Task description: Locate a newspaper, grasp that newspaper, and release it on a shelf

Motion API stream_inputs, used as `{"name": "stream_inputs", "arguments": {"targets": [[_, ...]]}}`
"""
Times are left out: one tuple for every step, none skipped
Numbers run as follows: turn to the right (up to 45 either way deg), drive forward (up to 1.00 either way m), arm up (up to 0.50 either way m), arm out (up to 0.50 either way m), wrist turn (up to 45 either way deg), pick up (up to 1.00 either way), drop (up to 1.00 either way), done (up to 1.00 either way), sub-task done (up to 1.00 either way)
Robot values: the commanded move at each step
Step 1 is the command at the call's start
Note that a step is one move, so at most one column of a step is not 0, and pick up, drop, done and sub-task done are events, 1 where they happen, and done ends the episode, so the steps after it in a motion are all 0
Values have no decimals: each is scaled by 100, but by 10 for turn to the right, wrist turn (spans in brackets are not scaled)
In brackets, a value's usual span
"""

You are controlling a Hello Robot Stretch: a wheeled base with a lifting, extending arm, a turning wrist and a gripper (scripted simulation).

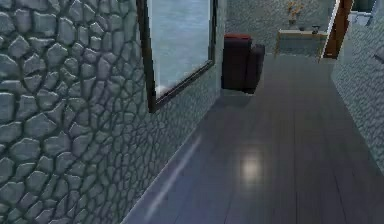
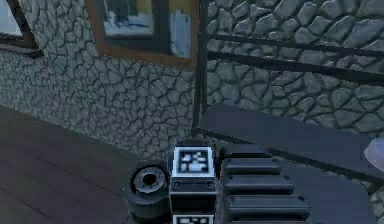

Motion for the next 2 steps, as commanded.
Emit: {"name": "stream_inputs", "arguments": {"targets": [[450, 0, 0, 0, 0, 0, 0, 0, 0], [450, 0, 0, 0, 0, 0, 0, 0, 0]]}}
